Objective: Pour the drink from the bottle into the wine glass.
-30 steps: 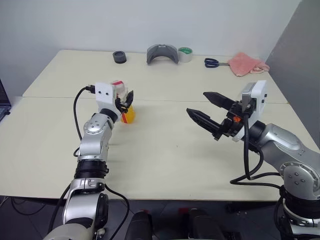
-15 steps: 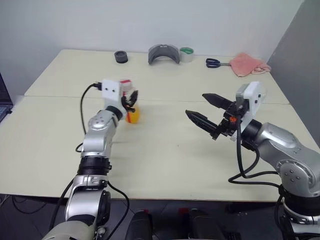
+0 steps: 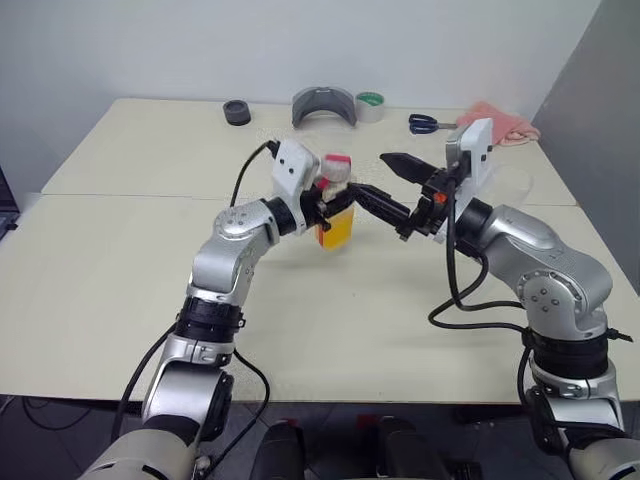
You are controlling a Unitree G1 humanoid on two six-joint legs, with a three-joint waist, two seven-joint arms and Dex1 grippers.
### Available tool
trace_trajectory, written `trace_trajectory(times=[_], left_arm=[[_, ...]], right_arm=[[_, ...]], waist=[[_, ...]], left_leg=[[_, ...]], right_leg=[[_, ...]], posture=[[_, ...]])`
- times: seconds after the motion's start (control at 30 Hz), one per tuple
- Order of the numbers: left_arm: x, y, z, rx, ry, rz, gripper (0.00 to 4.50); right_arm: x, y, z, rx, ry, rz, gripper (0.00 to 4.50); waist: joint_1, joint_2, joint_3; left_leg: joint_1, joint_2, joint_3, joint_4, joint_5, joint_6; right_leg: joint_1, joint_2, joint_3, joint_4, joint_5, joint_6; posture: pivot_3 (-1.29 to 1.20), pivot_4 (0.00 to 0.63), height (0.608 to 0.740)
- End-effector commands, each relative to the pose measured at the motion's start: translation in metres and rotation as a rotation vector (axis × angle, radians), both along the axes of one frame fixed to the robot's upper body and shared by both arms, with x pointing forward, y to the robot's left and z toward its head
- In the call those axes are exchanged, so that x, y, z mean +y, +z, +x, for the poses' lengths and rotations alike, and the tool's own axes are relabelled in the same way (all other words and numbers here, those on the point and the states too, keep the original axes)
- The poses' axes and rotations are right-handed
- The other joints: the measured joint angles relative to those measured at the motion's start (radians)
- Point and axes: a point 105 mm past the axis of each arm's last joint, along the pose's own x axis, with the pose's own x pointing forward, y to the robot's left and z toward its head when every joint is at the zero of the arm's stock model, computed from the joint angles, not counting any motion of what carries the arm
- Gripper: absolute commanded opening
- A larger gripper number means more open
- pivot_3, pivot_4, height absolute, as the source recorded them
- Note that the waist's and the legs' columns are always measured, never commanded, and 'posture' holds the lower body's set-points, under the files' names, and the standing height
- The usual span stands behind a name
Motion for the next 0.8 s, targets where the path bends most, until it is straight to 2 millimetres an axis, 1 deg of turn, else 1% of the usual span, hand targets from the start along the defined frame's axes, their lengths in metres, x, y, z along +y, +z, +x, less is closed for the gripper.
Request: trace_trajectory(times=[0.03,0.23,0.53,0.8], left_arm=[[-0.014,0.021,-0.019,-0.089,-0.110,-0.011,1.94],[-0.020,0.022,-0.024,-0.102,-0.154,-0.004,1.94],[-0.027,0.022,-0.028,-0.117,-0.196,-0.005,1.94],[-0.031,0.026,-0.033,-0.122,-0.225,-0.027,1.94]], right_arm=[[0.004,0.015,-0.002,-0.068,0.004,0.017,4.50],[0.009,0.019,-0.001,-0.066,0.017,0.026,4.50],[0.019,0.013,-0.003,-0.039,0.058,0.028,4.50],[0.019,0.014,0.000,-0.026,0.053,0.035,4.50]], waist=[[0.001,0.000,0.000],[0.002,0.000,0.000],[0.002,0.001,0.000],[0.002,0.001,0.000]], left_leg=[[0.000,0.000,0.000,0.000,0.000,0.000],[-0.001,0.000,-0.001,0.001,0.000,0.000],[-0.001,0.000,-0.001,0.001,0.000,0.000],[-0.001,0.000,-0.001,0.001,0.000,0.000]], right_leg=[[0.000,0.000,0.000,0.000,0.000,0.000],[0.000,0.000,0.000,0.000,0.000,0.000],[0.000,0.000,0.000,0.000,0.000,0.000],[0.000,0.000,0.000,0.000,0.000,0.000]], posture=[[0.00,0.150,0.740],[0.00,0.150,0.740],[0.00,0.150,0.740],[0.00,0.150,0.740]])
